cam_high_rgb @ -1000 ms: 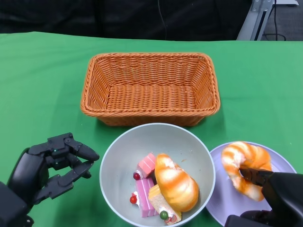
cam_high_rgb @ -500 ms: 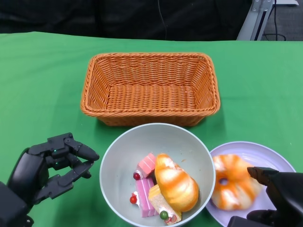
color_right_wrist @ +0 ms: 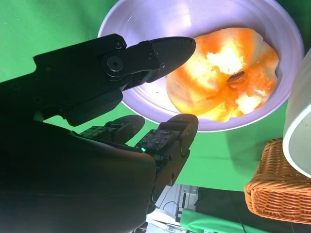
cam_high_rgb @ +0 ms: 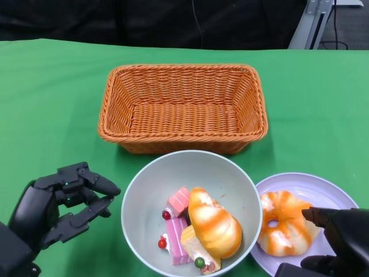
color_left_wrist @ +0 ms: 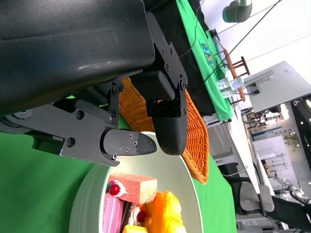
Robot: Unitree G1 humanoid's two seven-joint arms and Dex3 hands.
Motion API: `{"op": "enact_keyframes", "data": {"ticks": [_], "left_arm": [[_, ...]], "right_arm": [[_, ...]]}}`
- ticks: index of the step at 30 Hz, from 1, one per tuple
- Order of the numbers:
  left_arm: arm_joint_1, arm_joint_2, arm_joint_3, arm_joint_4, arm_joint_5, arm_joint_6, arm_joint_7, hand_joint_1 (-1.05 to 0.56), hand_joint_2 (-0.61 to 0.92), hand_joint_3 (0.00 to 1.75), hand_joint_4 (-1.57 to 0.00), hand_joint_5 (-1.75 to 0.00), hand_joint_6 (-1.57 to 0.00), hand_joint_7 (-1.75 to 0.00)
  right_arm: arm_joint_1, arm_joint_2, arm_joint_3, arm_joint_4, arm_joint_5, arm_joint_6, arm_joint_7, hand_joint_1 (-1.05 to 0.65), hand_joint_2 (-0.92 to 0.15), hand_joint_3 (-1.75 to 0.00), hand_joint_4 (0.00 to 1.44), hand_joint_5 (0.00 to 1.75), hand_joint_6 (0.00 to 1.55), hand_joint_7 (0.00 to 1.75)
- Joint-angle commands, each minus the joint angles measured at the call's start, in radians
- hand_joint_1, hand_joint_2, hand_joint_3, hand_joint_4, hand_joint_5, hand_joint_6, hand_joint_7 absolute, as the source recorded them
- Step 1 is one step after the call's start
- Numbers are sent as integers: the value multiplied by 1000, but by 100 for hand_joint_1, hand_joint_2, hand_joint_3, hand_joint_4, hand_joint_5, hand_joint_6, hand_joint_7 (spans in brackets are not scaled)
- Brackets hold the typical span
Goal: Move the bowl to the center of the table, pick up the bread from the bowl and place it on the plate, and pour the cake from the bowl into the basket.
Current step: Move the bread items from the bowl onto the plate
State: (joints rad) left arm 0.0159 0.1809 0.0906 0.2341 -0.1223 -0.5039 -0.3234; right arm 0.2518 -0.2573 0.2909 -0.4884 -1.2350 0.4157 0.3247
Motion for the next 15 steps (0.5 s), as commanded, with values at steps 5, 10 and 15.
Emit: {"op": "enact_keyframes", "data": {"ticks": [5,10,15], "left_arm": [[-1,16,8,-3,-8,-2,-6,-12,92,29,-76,-137,-81,-99],[-7,17,5,5,3,-7,0,-11,92,29,-77,-138,-81,-99],[-10,10,3,5,10,-4,9,-13,92,28,-77,-137,-82,-100]], "right_arm": [[49,40,10,-217,108,-88,-27,-66,-92,-15,66,9,59,1],[60,85,42,-348,131,-126,44,-67,-92,-12,72,10,61,1],[51,163,119,-444,60,-142,152,-68,-92,-11,75,9,63,2]]}}
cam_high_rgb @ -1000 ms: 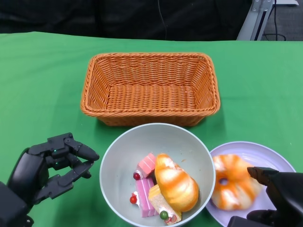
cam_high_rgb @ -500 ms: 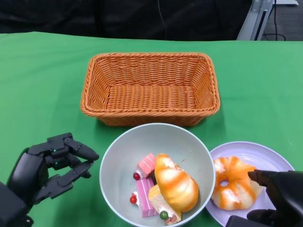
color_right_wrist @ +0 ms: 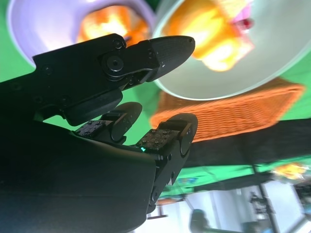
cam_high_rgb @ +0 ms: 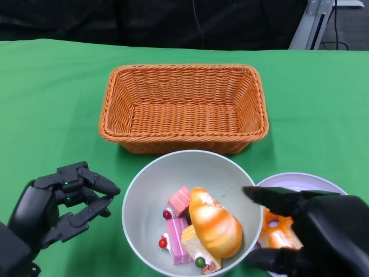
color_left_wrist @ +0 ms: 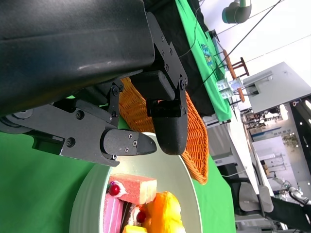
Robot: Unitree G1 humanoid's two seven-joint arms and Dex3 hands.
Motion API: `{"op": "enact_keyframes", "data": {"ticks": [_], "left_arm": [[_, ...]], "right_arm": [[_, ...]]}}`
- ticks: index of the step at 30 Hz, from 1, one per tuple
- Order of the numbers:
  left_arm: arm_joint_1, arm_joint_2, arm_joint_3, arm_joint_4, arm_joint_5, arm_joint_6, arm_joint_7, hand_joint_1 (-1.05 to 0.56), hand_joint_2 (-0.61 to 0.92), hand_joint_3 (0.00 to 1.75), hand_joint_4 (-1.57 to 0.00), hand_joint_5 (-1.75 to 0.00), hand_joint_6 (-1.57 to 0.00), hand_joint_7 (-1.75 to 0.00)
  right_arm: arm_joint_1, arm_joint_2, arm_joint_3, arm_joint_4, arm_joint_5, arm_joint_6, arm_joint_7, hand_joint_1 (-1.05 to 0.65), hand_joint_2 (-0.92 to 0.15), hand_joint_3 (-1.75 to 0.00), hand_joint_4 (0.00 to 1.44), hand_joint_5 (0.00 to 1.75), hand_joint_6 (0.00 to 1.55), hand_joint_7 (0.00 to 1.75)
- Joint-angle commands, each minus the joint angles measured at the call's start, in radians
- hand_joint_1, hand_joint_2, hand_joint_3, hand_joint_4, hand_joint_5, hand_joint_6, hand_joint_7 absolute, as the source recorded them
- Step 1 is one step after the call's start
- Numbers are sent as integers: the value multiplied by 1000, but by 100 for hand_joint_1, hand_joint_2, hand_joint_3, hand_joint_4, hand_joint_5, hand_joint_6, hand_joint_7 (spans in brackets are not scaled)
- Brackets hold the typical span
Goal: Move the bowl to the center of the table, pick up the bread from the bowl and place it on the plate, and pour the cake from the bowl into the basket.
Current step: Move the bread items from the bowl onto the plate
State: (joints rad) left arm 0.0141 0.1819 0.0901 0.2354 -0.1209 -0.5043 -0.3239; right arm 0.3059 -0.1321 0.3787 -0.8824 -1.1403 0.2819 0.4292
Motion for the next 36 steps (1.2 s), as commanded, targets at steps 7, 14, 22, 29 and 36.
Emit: {"op": "enact_keyframes", "data": {"ticks": [7,14,22,29,36], "left_arm": [[-11,7,3,8,29,-13,20,-14,92,29,-77,-137,-81,-100],[-10,-2,4,12,29,-21,24,-16,92,27,-77,-134,-81,-100],[5,-5,-3,-11,36,-25,24,-14,92,28,-79,-133,-80,-101],[15,-7,-9,-36,52,-16,37,-11,92,30,-78,-134,-80,-102],[13,-9,-10,-35,46,-17,34,-10,92,29,-77,-136,-80,-103]], "right_arm": [[-48,159,122,-29,-164,-32,133,-71,-92,-10,80,9,62,1],[-128,237,157,142,-267,-21,118,-72,-92,-10,77,5,57,0],[-262,271,127,414,-318,64,87,-76,-92,-15,78,4,50,0],[-333,274,137,584,-347,139,37,-76,-92,-14,74,1,45,0],[-384,256,162,672,-373,183,104,-82,-92,-20,72,1,34,0]]}}
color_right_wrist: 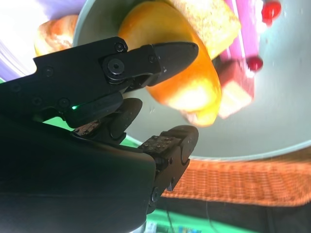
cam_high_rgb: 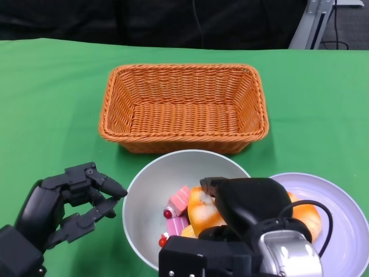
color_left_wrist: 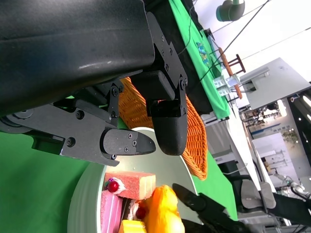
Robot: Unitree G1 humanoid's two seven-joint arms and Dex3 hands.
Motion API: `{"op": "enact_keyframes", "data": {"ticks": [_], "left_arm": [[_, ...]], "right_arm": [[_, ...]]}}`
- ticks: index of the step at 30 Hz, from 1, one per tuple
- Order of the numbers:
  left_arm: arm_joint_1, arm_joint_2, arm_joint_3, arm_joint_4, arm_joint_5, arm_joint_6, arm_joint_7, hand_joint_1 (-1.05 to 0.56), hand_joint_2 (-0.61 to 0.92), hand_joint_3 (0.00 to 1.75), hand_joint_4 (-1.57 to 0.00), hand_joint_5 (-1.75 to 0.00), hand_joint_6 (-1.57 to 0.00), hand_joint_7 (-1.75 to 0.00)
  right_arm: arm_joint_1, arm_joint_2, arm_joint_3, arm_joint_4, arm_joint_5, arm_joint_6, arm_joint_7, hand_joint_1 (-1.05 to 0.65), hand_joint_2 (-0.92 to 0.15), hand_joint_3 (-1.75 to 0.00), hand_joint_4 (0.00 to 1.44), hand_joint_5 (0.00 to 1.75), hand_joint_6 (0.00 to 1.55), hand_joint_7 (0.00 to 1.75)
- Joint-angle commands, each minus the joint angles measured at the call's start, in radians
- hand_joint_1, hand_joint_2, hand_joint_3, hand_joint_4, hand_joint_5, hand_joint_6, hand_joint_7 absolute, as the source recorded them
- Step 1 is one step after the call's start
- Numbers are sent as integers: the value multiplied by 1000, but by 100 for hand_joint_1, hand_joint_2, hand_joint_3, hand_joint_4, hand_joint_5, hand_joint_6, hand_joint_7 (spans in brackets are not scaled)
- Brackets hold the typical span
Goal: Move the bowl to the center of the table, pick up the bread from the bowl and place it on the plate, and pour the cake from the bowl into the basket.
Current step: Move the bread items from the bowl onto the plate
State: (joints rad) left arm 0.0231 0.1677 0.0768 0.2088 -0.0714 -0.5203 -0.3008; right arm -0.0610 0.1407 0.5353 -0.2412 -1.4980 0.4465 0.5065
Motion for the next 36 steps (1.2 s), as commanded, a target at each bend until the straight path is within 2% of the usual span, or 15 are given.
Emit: {"op": "enact_keyframes", "data": {"ticks": [1,8,17,20,21,23,24,26,29,33,34,35,36], "left_arm": [[4,5,3,-9,-4,1,10,-10,92,29,-77,-136,-80,-103],[7,2,2,-15,-2,4,13,-11,92,29,-77,-137,-80,-103],[14,2,-1,-31,3,11,18,-11,92,30,-76,-137,-79,-102],[15,3,-2,-33,7,11,20,-11,92,30,-76,-137,-79,-102],[16,3,-2,-37,11,14,23,-11,92,30,-77,-137,-79,-102],[18,3,-2,-40,12,14,24,-11,92,29,-77,-137,-79,-103],[17,3,-2,-39,12,11,23,-11,92,29,-77,-137,-79,-102],[17,1,-2,-37,12,6,22,-12,92,29,-77,-137,-79,-103],[16,-1,-1,-35,6,1,19,-12,92,28,-77,-137,-79,-103],[15,-1,-1,-35,9,1,20,-12,92,28,-77,-136,-80,-102],[14,0,-1,-34,9,0,20,-12,92,28,-77,-136,-80,-102],[14,1,-1,-34,10,0,19,-12,92,28,-77,-137,-80,-102],[13,2,-1,-33,10,-1,18,-12,92,28,-77,-137,-80,-102]], "right_arm": [[-24,-22,10,42,-18,19,42,-83,-92,-21,73,1,33,0],[-72,-36,39,104,-33,40,126,-85,-92,-26,68,0,26,0],[-92,-45,75,176,-18,59,124,-79,-92,-25,94,13,31,2],[-91,-37,72,200,8,71,102,-78,-92,-23,97,14,32,2],[-86,-31,66,218,32,74,71,-72,-92,-17,103,45,36,2],[-76,-26,59,258,76,76,-1,-56,-92,-8,92,101,51,3],[-74,-29,59,274,94,74,-33,-51,-92,-6,87,112,56,3],[-76,-37,62,299,123,73,-80,-43,-92,-4,81,126,65,3],[-80,-50,53,351,190,52,-179,-33,-92,-4,75,140,69,3],[-89,-69,54,389,257,33,-260,-25,-92,-6,71,156,77,3],[-85,-71,47,410,283,15,-321,-24,-92,-6,71,157,78,3],[-83,-73,43,425,302,3,-367,-24,-92,-4,68,164,93,13],[-81,-73,37,443,325,-10,-417,-24,-92,-3,67,167,98,16]]}}
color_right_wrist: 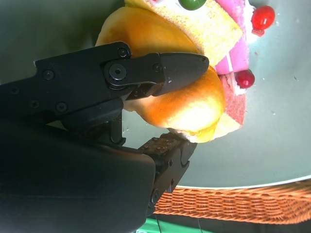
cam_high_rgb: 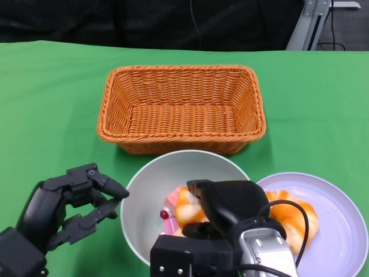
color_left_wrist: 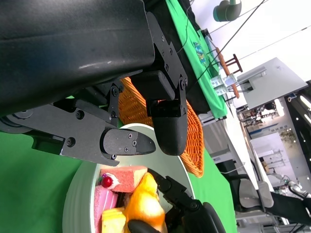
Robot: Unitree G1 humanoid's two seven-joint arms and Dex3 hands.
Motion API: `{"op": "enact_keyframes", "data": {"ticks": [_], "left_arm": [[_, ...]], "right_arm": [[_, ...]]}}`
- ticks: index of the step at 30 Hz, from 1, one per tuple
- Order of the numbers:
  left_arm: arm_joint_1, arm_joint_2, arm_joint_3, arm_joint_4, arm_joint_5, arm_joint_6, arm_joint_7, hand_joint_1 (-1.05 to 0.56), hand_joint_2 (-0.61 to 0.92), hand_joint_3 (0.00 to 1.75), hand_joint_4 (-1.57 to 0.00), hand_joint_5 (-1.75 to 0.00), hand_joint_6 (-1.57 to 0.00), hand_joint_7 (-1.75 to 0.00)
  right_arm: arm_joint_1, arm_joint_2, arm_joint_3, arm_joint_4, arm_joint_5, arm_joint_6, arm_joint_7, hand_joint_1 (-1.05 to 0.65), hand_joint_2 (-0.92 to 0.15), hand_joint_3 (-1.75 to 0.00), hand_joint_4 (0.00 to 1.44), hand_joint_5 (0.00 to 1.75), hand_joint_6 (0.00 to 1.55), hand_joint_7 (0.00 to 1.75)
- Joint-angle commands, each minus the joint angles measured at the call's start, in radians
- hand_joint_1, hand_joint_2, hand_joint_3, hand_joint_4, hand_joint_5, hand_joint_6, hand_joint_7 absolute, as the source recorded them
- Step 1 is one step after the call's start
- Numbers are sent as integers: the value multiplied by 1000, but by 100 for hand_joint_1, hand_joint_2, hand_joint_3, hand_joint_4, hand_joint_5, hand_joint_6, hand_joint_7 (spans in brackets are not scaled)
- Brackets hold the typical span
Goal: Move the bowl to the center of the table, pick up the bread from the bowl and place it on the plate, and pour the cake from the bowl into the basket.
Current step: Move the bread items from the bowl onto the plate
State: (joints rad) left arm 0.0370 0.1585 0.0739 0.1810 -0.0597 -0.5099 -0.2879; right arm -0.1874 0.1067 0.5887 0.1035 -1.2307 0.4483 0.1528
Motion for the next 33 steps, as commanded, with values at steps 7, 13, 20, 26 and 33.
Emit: {"op": "enact_keyframes", "data": {"ticks": [7,13,20,26,33], "left_arm": [[-2,11,2,-2,5,-16,10,-12,92,29,-77,-136,-80,-101],[-2,9,3,2,-1,-21,5,-13,92,28,-77,-136,-80,-101],[-4,8,4,8,4,-26,10,-13,92,29,-77,-136,-80,-102],[-11,13,5,21,-1,-35,3,-12,92,30,-77,-136,-79,-103],[-11,13,5,20,3,-34,6,-12,92,29,-77,-135,-79,-103]], "right_arm": [[43,-49,-35,120,163,-51,-205,-26,-92,-3,61,169,77,71],[59,-72,-61,53,241,-108,-278,-26,-92,-1,69,145,91,38],[84,-112,-78,-74,297,-192,-332,-26,-89,0,82,129,109,7],[106,-120,-84,-206,321,-208,-304,-25,-92,-3,81,135,115,4],[119,-113,-75,-322,313,-176,-242,-24,-92,-2,78,141,118,5]]}}
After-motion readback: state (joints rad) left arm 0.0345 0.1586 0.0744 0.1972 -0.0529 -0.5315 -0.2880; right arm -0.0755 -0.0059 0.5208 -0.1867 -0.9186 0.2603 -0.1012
